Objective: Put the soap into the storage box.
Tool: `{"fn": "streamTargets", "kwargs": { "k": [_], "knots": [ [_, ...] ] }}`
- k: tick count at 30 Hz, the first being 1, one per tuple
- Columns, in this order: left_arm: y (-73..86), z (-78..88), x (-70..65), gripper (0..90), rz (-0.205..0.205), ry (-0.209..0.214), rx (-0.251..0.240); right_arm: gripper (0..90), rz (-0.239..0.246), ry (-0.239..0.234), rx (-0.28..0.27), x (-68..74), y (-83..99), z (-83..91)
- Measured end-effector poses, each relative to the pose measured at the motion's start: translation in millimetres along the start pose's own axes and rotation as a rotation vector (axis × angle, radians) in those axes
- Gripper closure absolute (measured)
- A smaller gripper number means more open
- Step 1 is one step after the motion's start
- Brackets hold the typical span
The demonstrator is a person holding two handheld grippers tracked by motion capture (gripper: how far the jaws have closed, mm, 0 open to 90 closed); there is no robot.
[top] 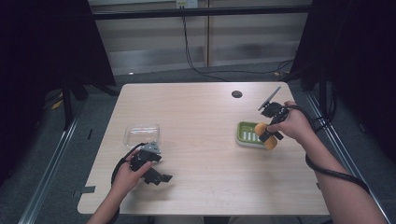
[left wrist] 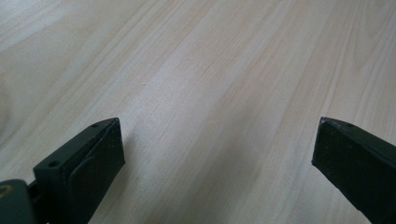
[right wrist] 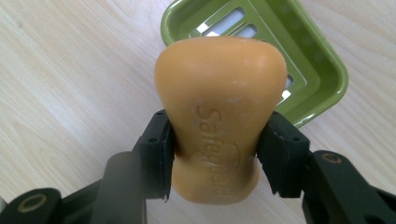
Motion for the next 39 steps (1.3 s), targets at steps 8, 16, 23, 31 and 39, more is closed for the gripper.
{"fn": "streamTargets", "kwargs": {
  "k": [8,16,23,31,39],
  "knots": [
    [-0.5,0.9,0.2,1.9,-0.012,0.002,0.002,50.2,0.000,0.011,0.012,-2.4,-3.7,1.7],
    [-0.5,1.3,0.7,1.9,-0.011,-0.001,-0.001,50.2,-0.002,0.016,0.023,-5.0,-5.4,0.4],
    [-0.3,1.3,0.7,1.8,-0.011,0.001,0.000,50.2,-0.005,0.018,0.023,-8.6,-6.6,-0.9],
    [-0.3,0.5,0.6,1.9,-0.008,0.005,-0.005,50.2,-0.010,0.030,0.024,-12.5,-8.8,0.2],
    [0.0,0.2,0.5,1.9,-0.008,0.008,-0.002,50.1,0.003,0.030,0.030,-13.6,-12.3,-3.0]
  ]
}}
Point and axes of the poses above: each handheld gripper's, and its own axes: z roughly backward along the jaws, y roughly out of its underside, x roughly to its left, the point moved 4 cm from there along -z, roughly forward along the jaws, and after that the axes turned 3 degrees about -x, right-handed, at the moved point
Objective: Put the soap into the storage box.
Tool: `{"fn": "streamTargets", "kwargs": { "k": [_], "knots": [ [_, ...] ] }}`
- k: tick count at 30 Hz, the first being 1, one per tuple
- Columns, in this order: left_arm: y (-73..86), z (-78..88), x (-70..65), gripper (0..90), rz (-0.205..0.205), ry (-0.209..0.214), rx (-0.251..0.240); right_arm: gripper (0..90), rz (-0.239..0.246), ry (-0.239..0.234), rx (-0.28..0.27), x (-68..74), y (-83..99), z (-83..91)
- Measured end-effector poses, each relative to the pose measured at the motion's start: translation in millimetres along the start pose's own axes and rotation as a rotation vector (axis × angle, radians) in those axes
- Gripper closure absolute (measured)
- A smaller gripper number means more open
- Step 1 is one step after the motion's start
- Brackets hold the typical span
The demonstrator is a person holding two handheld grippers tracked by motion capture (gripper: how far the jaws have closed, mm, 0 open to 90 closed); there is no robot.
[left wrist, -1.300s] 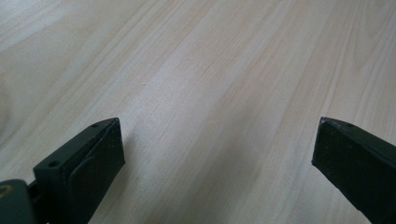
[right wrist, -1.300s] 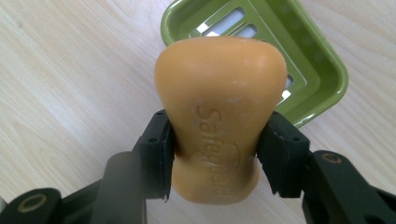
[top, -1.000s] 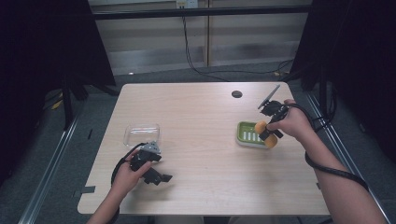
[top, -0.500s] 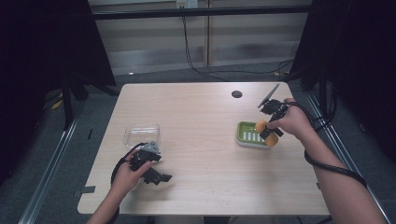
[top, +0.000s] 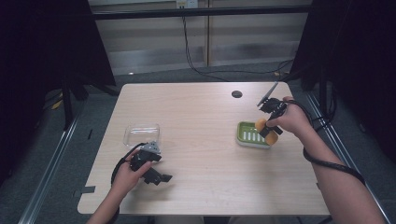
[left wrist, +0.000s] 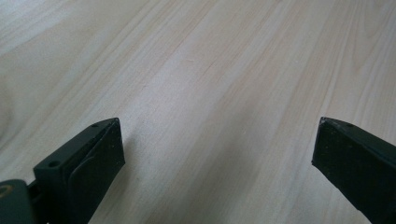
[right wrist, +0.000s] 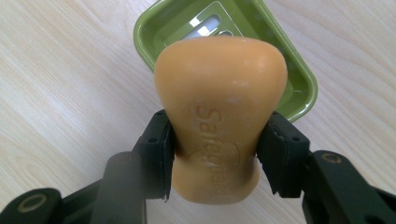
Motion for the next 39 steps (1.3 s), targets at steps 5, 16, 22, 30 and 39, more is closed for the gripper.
{"fn": "streamTargets", "kwargs": {
  "k": [5,16,22,30,39],
  "knots": [
    [0.4,-0.3,0.8,1.9,0.009,0.000,-0.012,50.2,0.010,0.005,0.005,-1.2,-2.4,-1.3],
    [0.5,1.5,0.9,1.9,0.006,-0.029,0.010,50.2,0.028,0.003,0.005,-3.0,-10.3,-4.2],
    [1.1,0.5,1.0,1.9,0.013,-0.002,-0.008,50.1,0.037,0.007,0.011,-2.2,-13.7,-5.8],
    [1.3,1.5,1.4,1.9,0.009,-0.009,0.010,50.1,0.062,0.024,0.020,-3.7,-16.6,-7.7],
    [0.6,1.6,1.2,1.9,-0.002,-0.008,0.012,50.1,0.070,0.023,0.020,-6.0,-19.0,-7.8]
  ]
}}
Point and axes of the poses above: each handheld gripper's, and its own axes: z roughly backward along the jaws, y roughly out of its underside, x roughly to its left, the point moved 4 cm from there along -z, roughly forward along the jaws, and after that the axes turned 3 degrees about -x, right-handed, at the moved point
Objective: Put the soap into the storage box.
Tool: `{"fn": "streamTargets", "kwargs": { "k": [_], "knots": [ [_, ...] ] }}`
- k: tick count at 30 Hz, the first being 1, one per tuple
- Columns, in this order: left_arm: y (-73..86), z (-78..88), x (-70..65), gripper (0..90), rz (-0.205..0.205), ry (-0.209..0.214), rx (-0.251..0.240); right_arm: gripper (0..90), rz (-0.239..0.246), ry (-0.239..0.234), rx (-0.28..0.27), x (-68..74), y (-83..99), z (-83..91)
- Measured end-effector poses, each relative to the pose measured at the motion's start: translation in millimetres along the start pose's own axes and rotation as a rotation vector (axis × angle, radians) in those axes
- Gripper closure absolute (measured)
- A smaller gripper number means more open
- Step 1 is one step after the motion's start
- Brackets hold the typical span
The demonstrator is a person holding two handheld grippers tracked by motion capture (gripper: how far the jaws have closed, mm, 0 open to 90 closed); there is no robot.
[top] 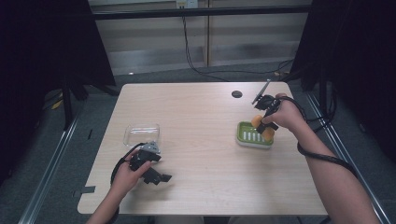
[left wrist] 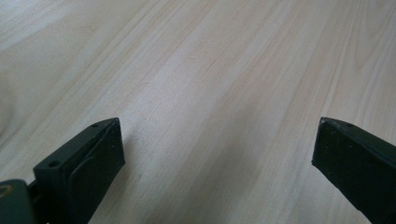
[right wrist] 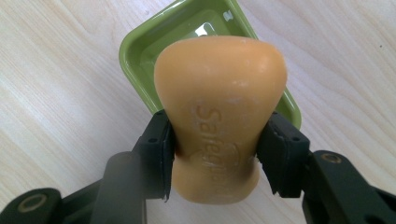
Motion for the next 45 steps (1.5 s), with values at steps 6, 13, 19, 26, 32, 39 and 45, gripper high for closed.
{"fn": "streamTargets", "kwargs": {
  "k": [6,13,19,26,32,39,45],
  "knots": [
    [0.0,-0.6,-0.1,1.9,-0.002,0.001,-0.001,50.2,-0.006,0.001,0.010,0.2,-2.3,1.2],
    [0.0,0.0,0.1,1.9,0.001,0.002,-0.001,50.2,-0.003,0.002,0.001,-1.3,-4.4,-0.5],
    [0.1,-0.2,0.3,1.9,-0.006,0.000,0.003,50.2,0.006,0.014,0.001,-3.1,-5.3,-1.8],
    [0.3,-0.1,-0.2,1.9,0.004,0.000,0.001,50.1,0.036,0.022,0.005,-4.0,-6.1,-5.7],
    [0.3,0.1,0.1,1.9,0.006,-0.003,-0.004,50.1,0.066,0.024,-0.004,-5.5,-7.2,-9.8],
    [0.4,0.4,0.4,1.9,0.003,-0.005,-0.002,50.1,0.117,0.042,-0.002,-7.3,-7.3,-14.8],
    [0.0,0.0,-0.3,1.9,0.011,-0.004,-0.010,50.1,0.133,0.050,-0.005,-7.9,-7.4,-17.2]
  ]
}}
Point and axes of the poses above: each handheld gripper's, and its own axes: z roughly backward along the jaws, y roughly out of its underside, x roughly to its left, the point moved 4 cm from there along -z, roughly forward along the jaws, and after that the axes turned 3 degrees about -x, right-handed, at the moved point
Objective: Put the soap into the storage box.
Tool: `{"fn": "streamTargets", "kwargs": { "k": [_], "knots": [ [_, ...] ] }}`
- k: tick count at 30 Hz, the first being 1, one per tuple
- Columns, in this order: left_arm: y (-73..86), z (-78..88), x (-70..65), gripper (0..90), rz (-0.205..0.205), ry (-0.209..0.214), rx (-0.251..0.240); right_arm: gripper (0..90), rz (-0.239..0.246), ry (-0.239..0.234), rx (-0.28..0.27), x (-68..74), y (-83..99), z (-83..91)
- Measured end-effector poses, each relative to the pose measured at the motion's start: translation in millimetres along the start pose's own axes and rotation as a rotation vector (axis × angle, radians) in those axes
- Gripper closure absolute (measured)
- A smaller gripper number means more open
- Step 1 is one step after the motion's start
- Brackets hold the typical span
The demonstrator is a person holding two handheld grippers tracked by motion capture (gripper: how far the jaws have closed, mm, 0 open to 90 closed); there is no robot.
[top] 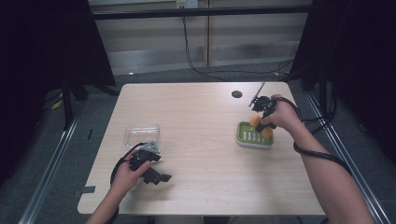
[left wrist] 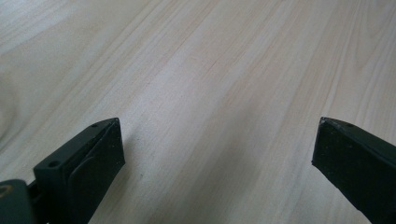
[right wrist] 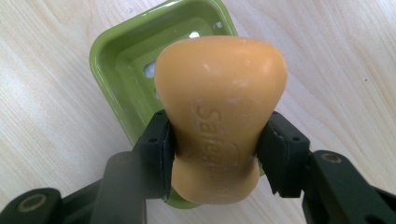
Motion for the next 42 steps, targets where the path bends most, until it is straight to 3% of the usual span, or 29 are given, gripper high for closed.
{"fn": "streamTargets", "kwargs": {
  "k": [2,3,11,18,42],
  "knots": [
    [0.1,0.0,0.6,1.9,-0.011,0.004,0.003,50.1,0.025,0.000,0.002,-0.4,0.2,-1.1],
    [-0.1,-1.0,-0.3,1.9,0.002,0.007,-0.014,50.1,0.022,-0.001,0.006,-0.2,0.6,-1.3],
    [-0.2,1.1,0.0,1.9,-0.002,-0.002,0.002,50.1,0.024,0.000,0.019,-0.6,3.3,-6.1],
    [-0.5,0.0,-0.4,1.9,0.000,0.007,-0.014,50.1,0.033,0.000,0.013,0.8,2.0,-10.3],
    [0.3,0.0,-0.2,1.8,-0.005,0.002,0.004,50.0,0.020,-0.018,0.011,3.9,4.0,-26.7]
  ]
}}
Point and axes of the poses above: each handheld gripper's, and its own axes: z roughly backward along the jaws, y roughly out of its underside, x roughly to its left, the point moved 4 cm from there along -z, roughly forward along the jaws, and after that the axes turned 3 degrees about -x, right-handed, at the moved point
